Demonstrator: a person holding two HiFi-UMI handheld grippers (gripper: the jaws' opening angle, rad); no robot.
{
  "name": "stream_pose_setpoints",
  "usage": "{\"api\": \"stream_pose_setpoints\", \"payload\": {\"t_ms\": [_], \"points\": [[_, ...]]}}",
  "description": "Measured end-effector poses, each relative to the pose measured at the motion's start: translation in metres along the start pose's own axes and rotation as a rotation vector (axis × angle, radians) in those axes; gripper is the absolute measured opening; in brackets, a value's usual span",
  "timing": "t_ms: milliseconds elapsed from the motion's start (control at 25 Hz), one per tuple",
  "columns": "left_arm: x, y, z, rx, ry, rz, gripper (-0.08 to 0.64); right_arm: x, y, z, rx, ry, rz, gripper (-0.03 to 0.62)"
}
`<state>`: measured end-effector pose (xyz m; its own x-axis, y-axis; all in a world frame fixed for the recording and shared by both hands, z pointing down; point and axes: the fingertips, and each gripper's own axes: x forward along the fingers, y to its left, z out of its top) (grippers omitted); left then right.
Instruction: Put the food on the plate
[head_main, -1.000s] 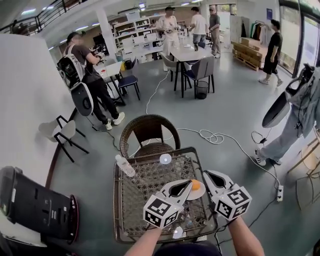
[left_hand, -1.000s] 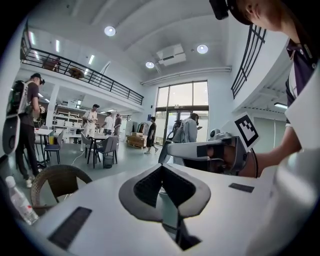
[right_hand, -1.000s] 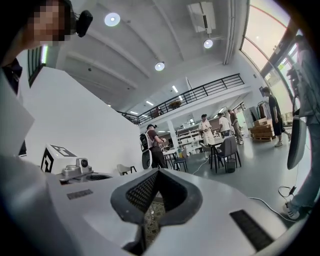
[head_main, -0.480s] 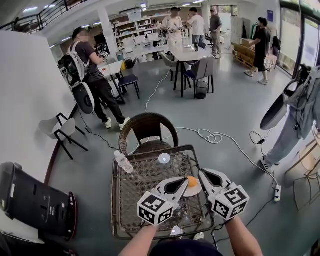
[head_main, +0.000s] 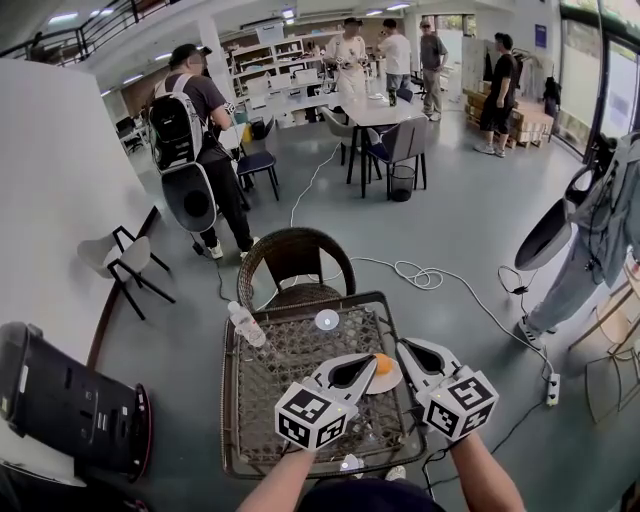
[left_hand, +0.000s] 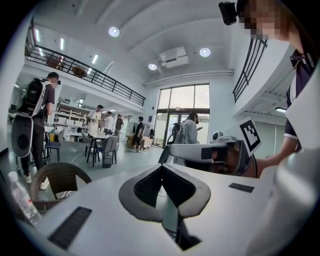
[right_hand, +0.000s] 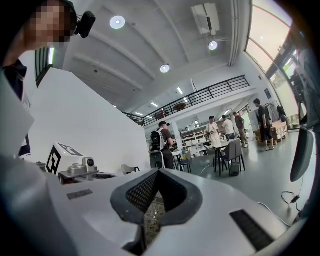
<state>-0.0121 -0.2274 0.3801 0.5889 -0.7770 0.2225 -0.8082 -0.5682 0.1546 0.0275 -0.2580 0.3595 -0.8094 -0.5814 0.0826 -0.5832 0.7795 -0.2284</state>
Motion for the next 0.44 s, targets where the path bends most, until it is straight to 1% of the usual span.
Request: {"api": "stream_pose_setpoints", "payload": {"t_ms": [240,440], "points": [[-0.0068,-0.0015,-0.0005,-0.001,0.002,-0.002,0.009,-0.0017,0.0060,-0.0004,0.005,0.001,-0.006,0.003],[-0.0032,-0.0025,-0.0013,0.001,0.003,-0.001,0.009,-0.0035,0.0014,0.0005,0.008,-0.004,-0.011,0.003]]}}
